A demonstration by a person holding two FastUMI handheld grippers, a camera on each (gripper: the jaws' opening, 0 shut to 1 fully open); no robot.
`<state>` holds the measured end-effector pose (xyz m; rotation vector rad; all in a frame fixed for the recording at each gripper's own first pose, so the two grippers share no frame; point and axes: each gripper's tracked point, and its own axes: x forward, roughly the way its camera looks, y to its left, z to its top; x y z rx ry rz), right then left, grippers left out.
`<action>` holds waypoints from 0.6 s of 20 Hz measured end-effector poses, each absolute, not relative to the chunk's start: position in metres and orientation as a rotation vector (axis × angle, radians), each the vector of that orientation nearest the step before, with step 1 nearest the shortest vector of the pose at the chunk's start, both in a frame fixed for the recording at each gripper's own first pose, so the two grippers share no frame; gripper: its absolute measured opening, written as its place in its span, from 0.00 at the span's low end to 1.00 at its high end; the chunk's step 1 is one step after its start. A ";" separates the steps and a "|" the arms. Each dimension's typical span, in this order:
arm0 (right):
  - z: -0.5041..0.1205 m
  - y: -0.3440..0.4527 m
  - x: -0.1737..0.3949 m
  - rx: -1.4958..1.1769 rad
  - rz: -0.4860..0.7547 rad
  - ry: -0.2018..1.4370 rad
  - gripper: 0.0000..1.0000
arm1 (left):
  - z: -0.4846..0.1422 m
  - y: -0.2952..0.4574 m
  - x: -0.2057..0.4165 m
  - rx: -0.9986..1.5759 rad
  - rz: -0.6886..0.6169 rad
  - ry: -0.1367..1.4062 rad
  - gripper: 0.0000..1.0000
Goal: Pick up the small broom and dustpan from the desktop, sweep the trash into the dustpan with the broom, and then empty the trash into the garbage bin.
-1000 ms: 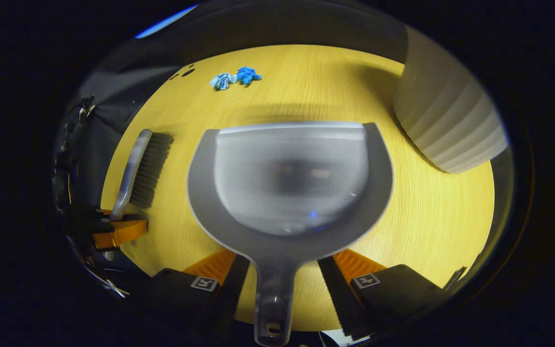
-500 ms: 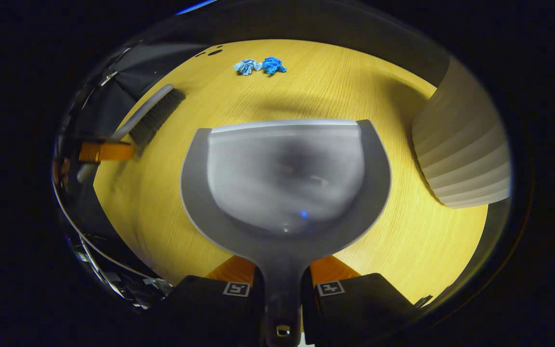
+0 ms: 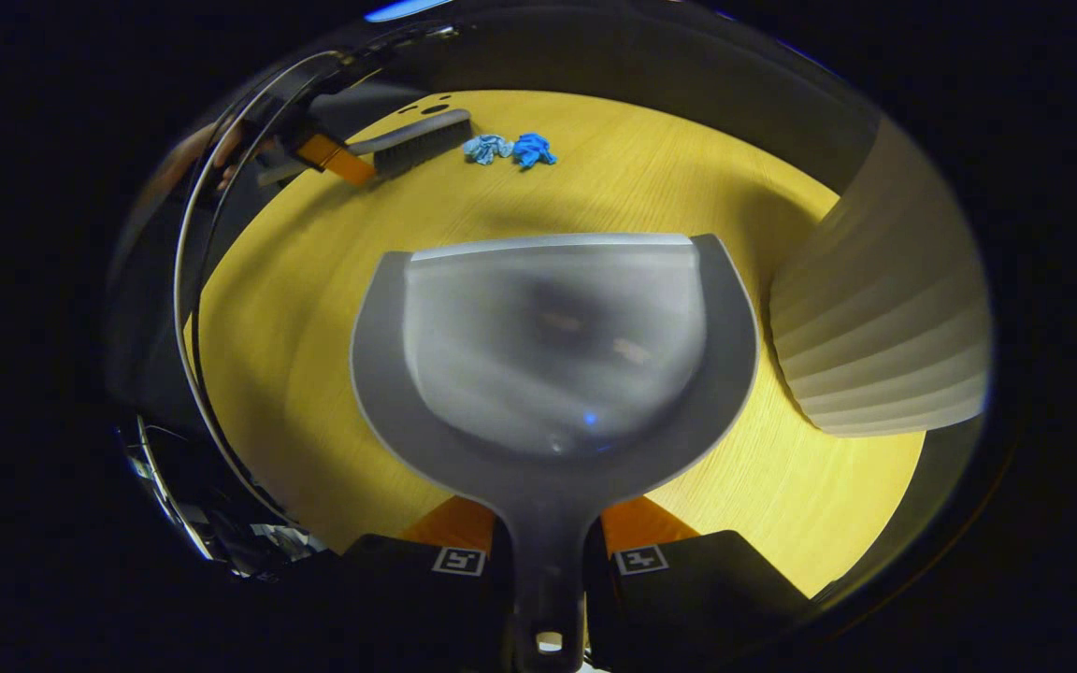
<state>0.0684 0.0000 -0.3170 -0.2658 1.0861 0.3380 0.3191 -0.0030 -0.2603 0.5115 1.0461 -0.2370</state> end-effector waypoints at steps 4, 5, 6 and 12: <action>-0.323 -0.009 0.073 -0.301 0.336 1.088 0.35 | -0.261 -0.028 0.352 0.722 -0.342 1.027 0.33; -0.323 -0.010 0.073 -0.309 0.340 1.088 0.35 | -0.260 -0.035 0.357 0.754 -0.366 1.017 0.26; -0.324 -0.012 0.073 -0.318 0.345 1.088 0.35 | -0.260 -0.044 0.362 0.779 -0.394 1.010 0.29; -0.324 -0.018 0.070 -0.347 0.379 1.070 0.35 | -0.267 -0.107 0.335 0.904 -0.713 0.977 0.29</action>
